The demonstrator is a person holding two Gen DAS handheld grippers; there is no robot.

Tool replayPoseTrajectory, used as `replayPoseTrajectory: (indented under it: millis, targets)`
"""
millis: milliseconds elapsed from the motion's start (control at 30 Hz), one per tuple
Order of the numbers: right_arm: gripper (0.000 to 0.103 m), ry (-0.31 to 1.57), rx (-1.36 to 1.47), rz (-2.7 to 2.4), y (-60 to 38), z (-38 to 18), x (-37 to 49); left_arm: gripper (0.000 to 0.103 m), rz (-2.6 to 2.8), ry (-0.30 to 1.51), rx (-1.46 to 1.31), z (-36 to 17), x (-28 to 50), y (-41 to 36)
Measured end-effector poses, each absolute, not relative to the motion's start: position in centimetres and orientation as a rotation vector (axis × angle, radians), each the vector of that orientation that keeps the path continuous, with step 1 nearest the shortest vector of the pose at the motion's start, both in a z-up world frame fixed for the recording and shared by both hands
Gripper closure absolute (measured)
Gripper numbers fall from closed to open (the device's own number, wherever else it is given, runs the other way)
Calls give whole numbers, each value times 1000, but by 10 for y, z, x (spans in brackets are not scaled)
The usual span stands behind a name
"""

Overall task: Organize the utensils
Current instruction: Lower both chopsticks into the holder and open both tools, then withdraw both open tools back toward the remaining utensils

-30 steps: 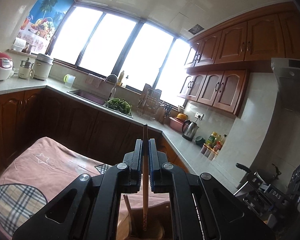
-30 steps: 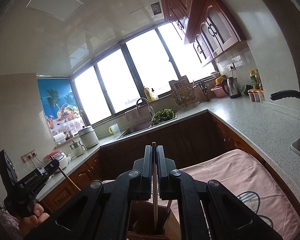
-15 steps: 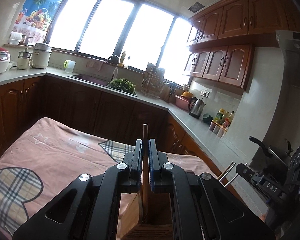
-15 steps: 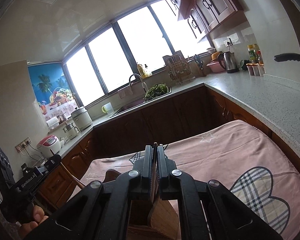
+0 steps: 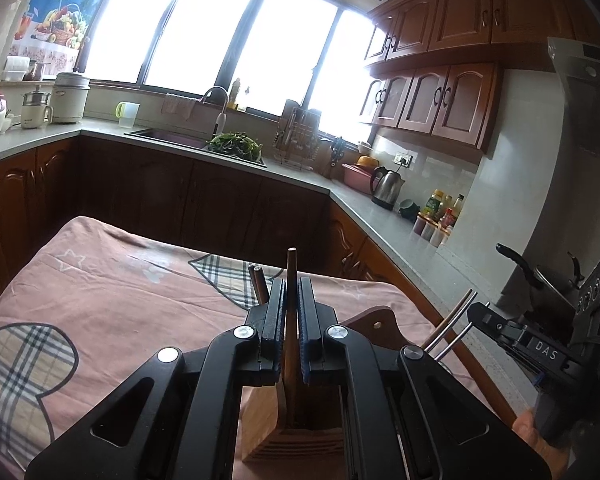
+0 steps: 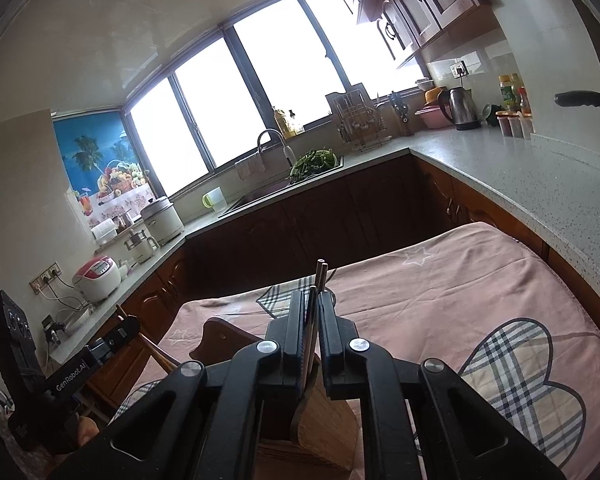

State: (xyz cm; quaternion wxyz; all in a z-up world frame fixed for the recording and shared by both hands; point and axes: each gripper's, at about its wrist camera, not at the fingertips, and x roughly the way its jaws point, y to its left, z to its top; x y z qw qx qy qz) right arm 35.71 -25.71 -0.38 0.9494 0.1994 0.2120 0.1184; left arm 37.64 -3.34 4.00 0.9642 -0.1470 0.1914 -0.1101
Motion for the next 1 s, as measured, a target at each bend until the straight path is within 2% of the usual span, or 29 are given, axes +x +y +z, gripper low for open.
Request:
replayPoseTrajectory:
  millis: [133,200,233,267,333,400,433,633,700,800,1000]
  targets:
    - [89,440,423,237,-260,-4,357,97,-224,393,-308,41,376,-32]
    - [70,435,437,240,-263,-4,356,95,-229,396,-314,41,375,-31]
    - [53,429,442,241,-264,-4,354,94,-233,398,-315,42,374,-31]
    - [47,421,445,237,-265,-3,351,91,-239,399,-315,43,372,-31]
    - [47,416,460,234,-268,-1,347,80,-247,402,-311,45,368,-33]
    - [39,408,483,235,-272,0,343,39,-212,384,-303,48,360,-33]
    - [32,403,491,235,-275,1,340,35,-206,366,-307,50,355,-32]
    - [30,393,509,223,-285,5,323,32,-229,383,-332,55,341,-23]
    - [30,394,510,225,-286,7,315,23,-226,397,-338,54,334,-19]
    - [27,390,507,223,-289,8,299,18,-217,425,-346,52,320,-11]
    - [24,417,498,229,-291,4,264,17,-168,524,-329,40,287,2]
